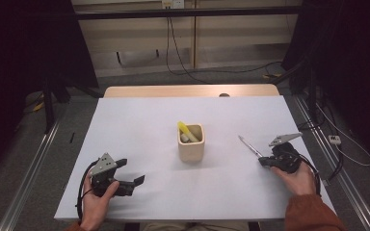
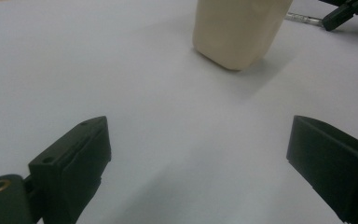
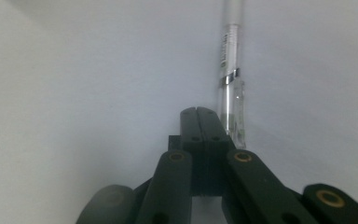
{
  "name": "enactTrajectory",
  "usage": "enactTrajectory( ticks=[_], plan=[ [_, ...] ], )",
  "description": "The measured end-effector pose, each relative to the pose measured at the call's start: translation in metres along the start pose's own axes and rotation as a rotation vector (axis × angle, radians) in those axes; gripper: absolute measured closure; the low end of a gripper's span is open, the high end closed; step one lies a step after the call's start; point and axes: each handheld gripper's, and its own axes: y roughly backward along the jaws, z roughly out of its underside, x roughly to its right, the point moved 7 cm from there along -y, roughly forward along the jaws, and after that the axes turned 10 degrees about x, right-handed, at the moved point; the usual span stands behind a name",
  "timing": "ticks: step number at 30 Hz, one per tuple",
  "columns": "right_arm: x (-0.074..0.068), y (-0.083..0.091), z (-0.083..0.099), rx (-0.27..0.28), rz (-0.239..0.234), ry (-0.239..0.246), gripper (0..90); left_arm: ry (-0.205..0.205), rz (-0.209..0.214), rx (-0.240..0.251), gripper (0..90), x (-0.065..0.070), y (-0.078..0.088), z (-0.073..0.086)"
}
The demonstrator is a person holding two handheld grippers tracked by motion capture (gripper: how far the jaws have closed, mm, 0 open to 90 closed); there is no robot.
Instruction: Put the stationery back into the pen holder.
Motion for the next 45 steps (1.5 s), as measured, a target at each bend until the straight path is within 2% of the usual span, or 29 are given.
enactTrajectory(
  ticks=[6,8,12,14,16,18,20,23,27,30,32,36,42,45],
  plan=[
    [0.007,0.002,0.002,0.006,0.008,-0.019,90.0,-0.001,0.001,-0.002,6.3,0.0,0.0,0.0],
    [0.007,0.002,0.002,0.01,0.009,-0.011,90.0,-0.003,0.001,-0.001,6.3,0.0,0.0,0.0],
    [0.001,0.001,0.0,0.018,-0.03,-0.006,90.0,-0.003,0.002,-0.001,6.3,0.0,0.0,0.0],
    [-0.003,0.001,-0.003,0.038,-0.036,0.012,84.3,0.0,0.0,0.0,6.3,0.0,0.0,0.0],
    [-0.005,0.004,-0.008,0.064,-0.044,0.005,79.0,0.001,0.002,0.001,6.3,0.0,0.0,0.0],
    [-0.007,0.006,-0.012,0.087,-0.04,0.012,69.6,-0.003,0.004,-0.002,6.3,0.0,0.0,0.0],
    [-0.01,0.007,-0.016,0.12,-0.048,-0.008,58.9,-0.002,0.004,-0.003,6.3,0.0,0.0,0.0],
    [-0.015,0.005,-0.018,0.106,-0.046,0.007,50.1,-0.002,0.007,0.001,6.3,0.001,-0.001,0.0],
    [-0.016,-0.001,-0.019,0.081,-0.026,-0.006,30.0,-0.001,0.005,0.001,6.3,0.0,-0.001,0.0],
    [-0.014,-0.003,-0.022,0.075,-0.008,-0.028,22.5,0.002,0.002,-0.001,6.3,0.0,-0.002,0.001],
    [-0.014,-0.004,-0.025,0.074,0.001,-0.025,18.3,0.0,0.003,-0.001,6.3,0.0,-0.001,0.001],
    [-0.012,-0.009,-0.033,0.052,0.002,-0.019,15.9,0.0,0.001,0.001,6.3,0.0,-0.001,0.001],
    [-0.006,-0.014,-0.046,0.043,-0.012,-0.023,18.1,0.002,0.0,-0.002,6.3,0.0,-0.001,0.001],
    [0.0,-0.016,-0.054,0.036,0.001,-0.018,19.3,-0.002,0.0,-0.004,6.3,0.0,0.0,0.001]
  ],
)
